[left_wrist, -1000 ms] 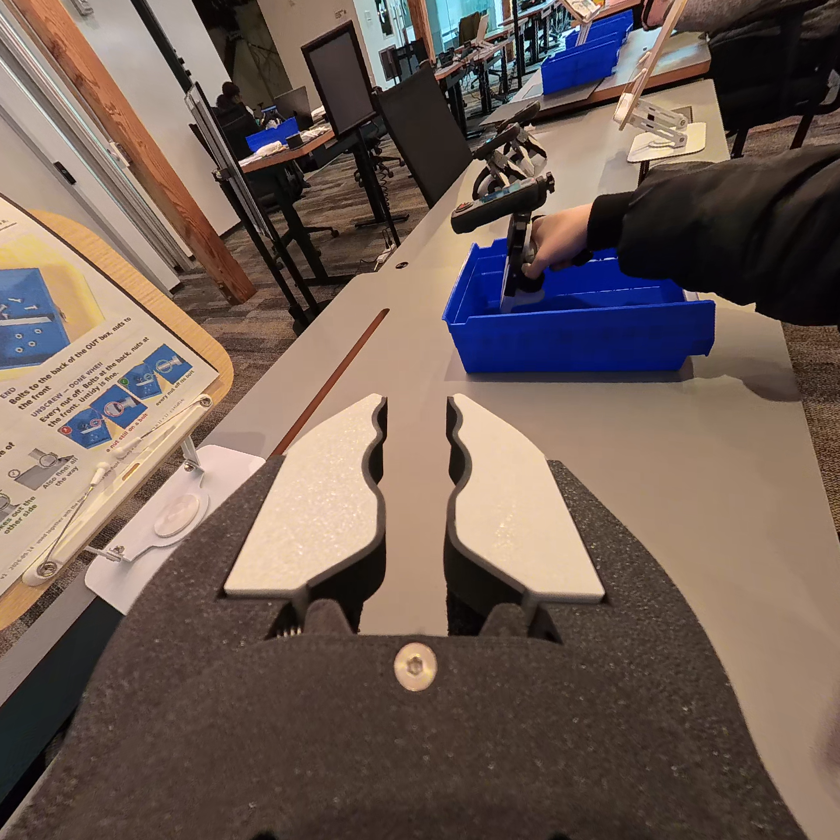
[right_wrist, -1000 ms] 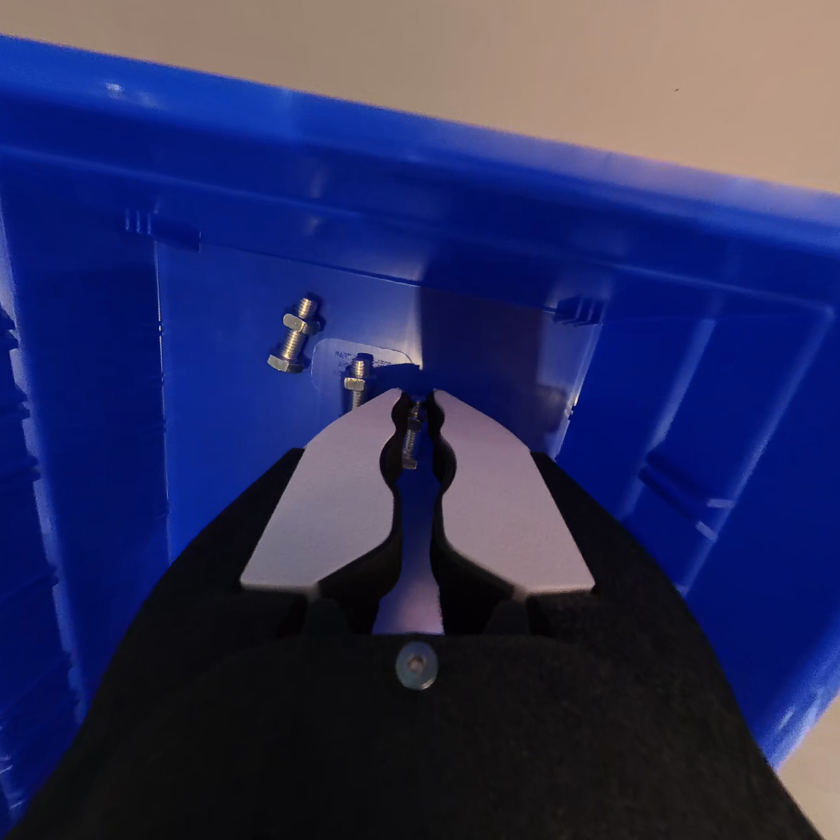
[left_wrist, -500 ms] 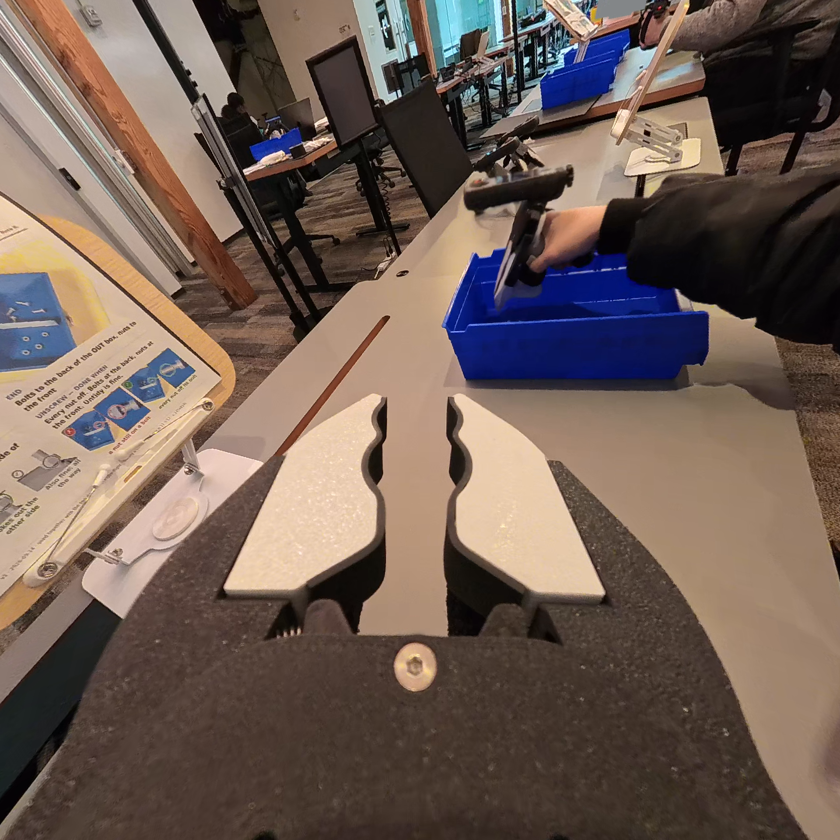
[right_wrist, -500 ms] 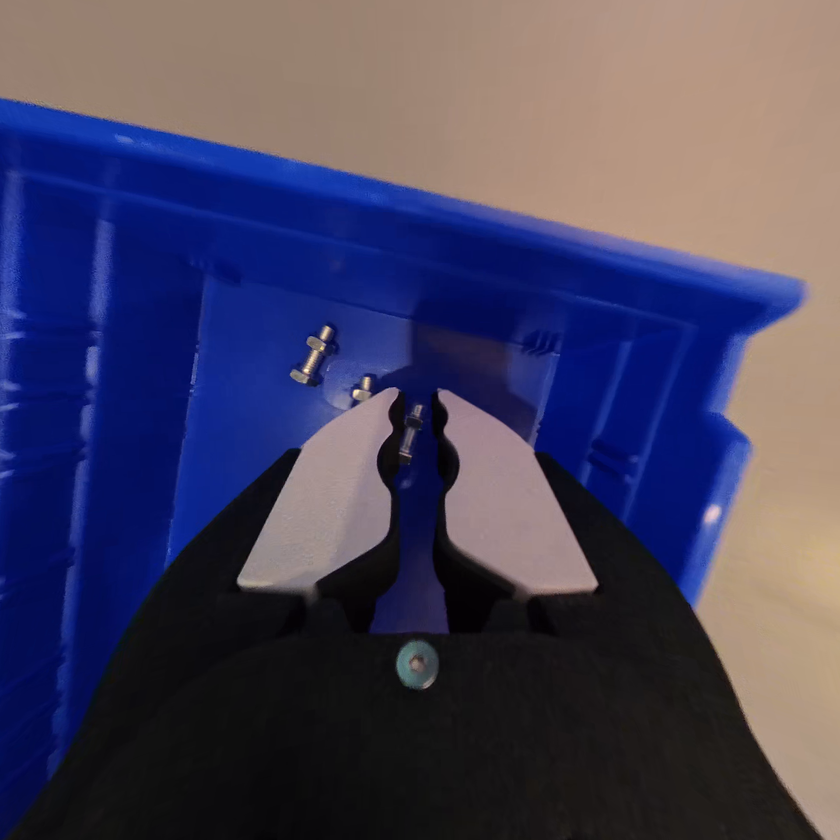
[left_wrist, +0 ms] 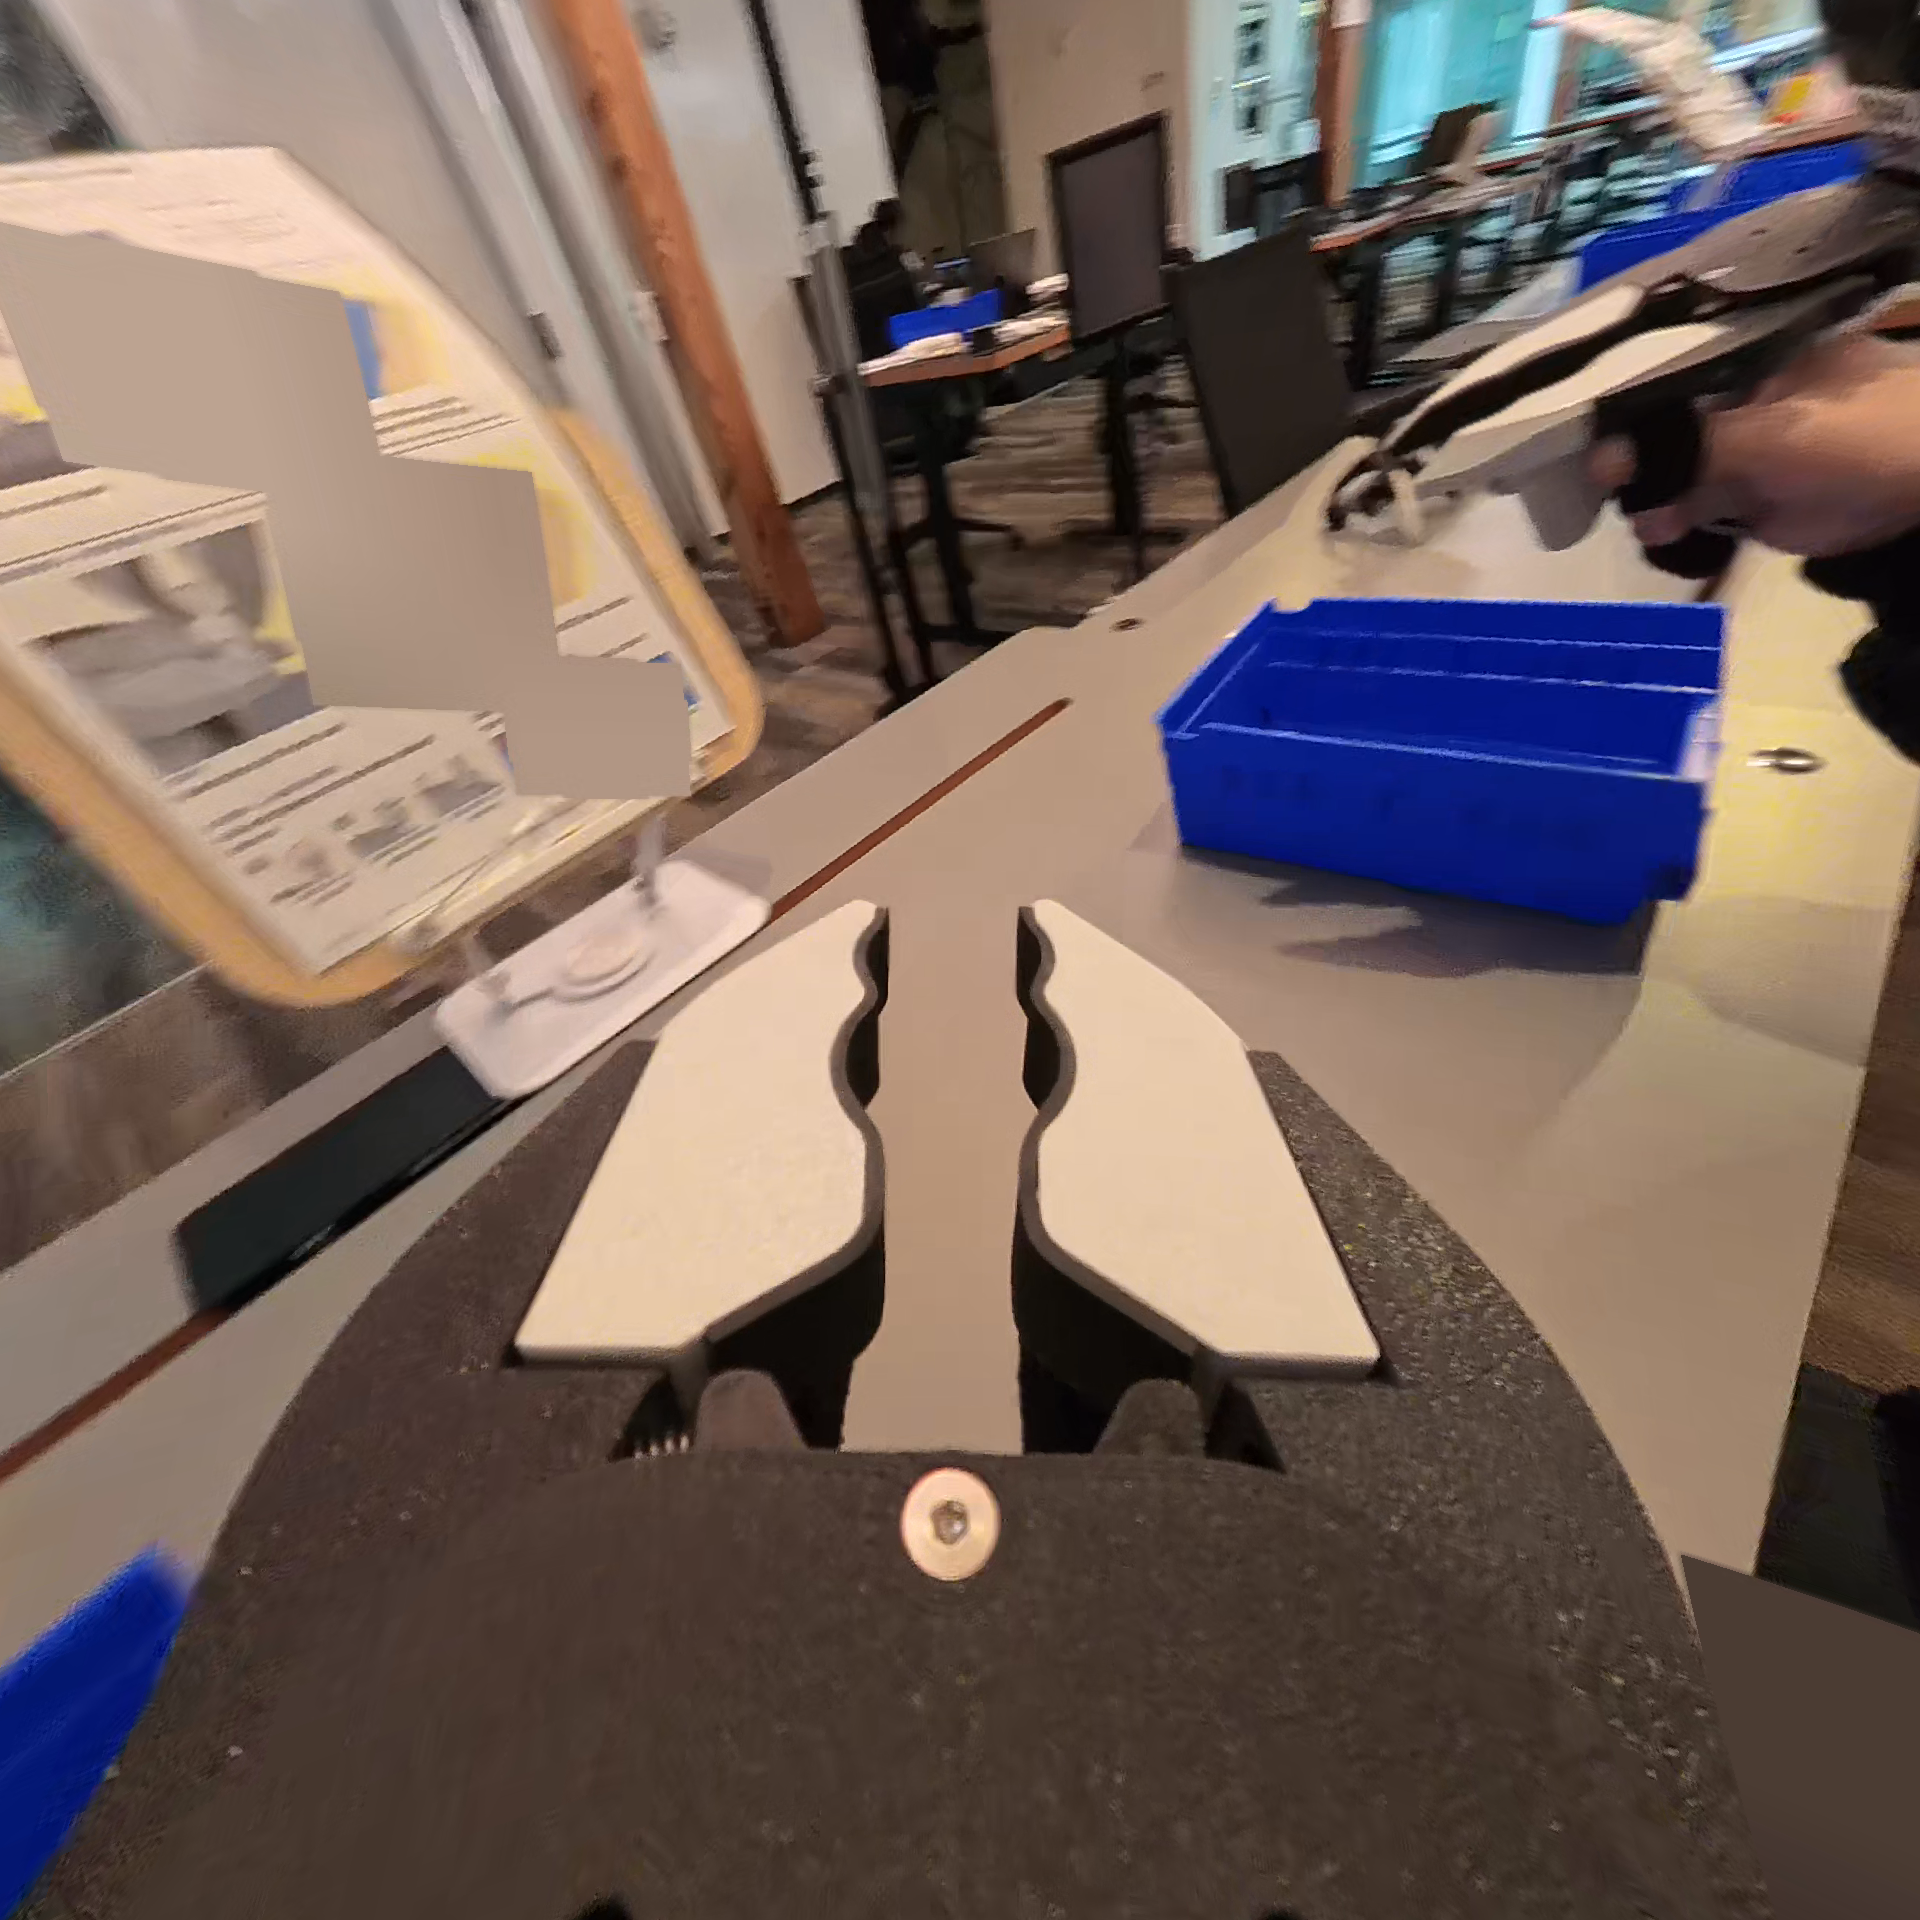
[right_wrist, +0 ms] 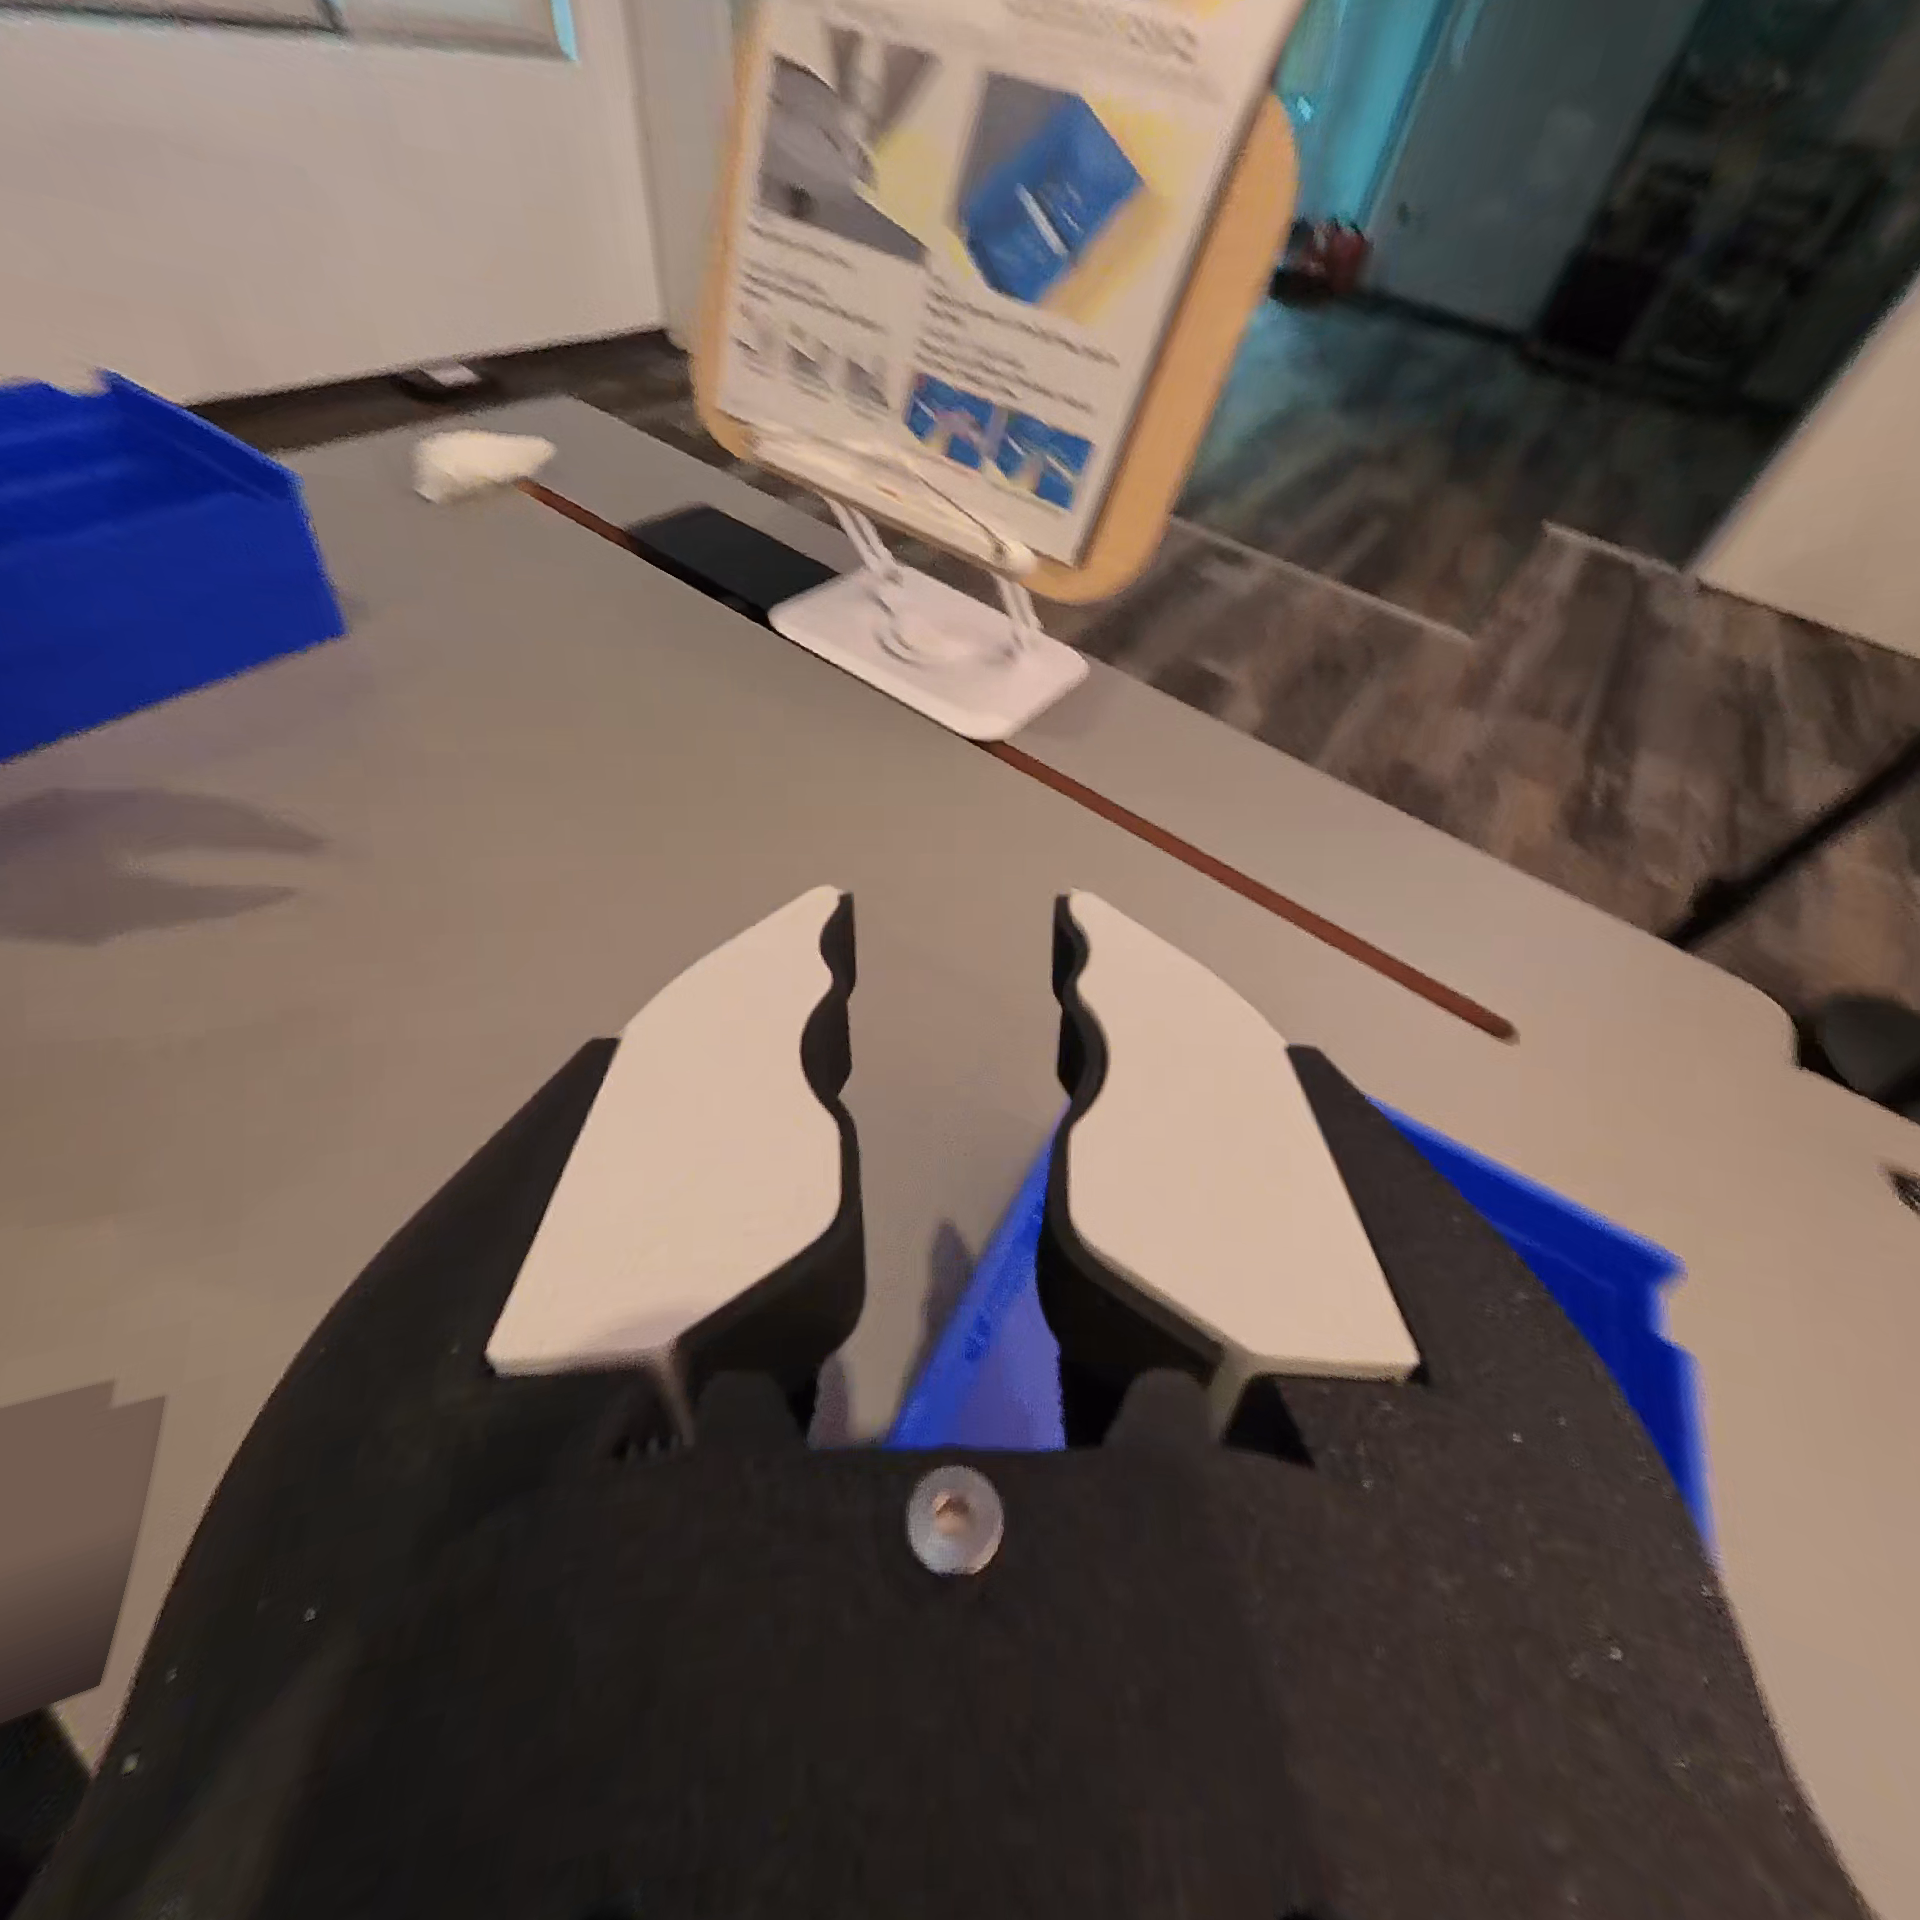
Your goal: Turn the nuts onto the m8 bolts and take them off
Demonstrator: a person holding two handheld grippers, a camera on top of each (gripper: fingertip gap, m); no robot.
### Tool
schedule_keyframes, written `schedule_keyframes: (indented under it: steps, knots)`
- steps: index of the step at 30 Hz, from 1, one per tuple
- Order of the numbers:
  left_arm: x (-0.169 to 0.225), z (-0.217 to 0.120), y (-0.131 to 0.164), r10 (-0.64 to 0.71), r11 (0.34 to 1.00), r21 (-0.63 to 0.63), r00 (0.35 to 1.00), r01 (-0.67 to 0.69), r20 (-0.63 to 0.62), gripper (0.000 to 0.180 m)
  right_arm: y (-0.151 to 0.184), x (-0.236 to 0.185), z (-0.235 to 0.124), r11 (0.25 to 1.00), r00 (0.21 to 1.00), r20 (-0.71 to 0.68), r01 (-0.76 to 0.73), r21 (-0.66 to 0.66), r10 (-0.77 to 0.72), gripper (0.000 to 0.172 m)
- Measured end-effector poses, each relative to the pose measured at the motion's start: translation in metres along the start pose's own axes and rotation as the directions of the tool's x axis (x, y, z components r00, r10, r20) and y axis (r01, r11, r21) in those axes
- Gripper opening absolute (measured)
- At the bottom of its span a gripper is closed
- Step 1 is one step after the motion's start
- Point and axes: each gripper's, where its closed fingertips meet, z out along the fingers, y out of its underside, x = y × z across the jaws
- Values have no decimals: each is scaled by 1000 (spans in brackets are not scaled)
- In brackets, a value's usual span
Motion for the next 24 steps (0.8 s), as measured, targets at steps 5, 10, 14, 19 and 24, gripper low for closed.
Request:
schedule_keyframes:
  steps: [5, 10, 14, 19, 24]
  knots:
    - [-51, -117, 32, -8, 998, -63, 958, 27, 288, 21, -13, -49, 22, 997, 993, 113, 34, 69, -42, 39]
    - [-101, -212, 115, -8, 922, -351, 916, 162, 401, 21, -16, -87, 46, 995, 980, 188, 56, 83, -71, 35]
    - [-124, -242, 189, 26, 791, -571, 921, 219, 389, 19, -14, -118, 64, 994, 965, 240, 93, 54, -104, 34]
    - [-109, -247, 256, -239, 501, -788, 933, 357, 271, 19, -14, -145, 76, 991, 948, 290, 123, 48, -131, 34]
    - [-116, -260, 287, -227, 244, -905, 928, 347, 295, 27, -7, -160, 80, 994, 934, 341, 97, 56, -110, 33]
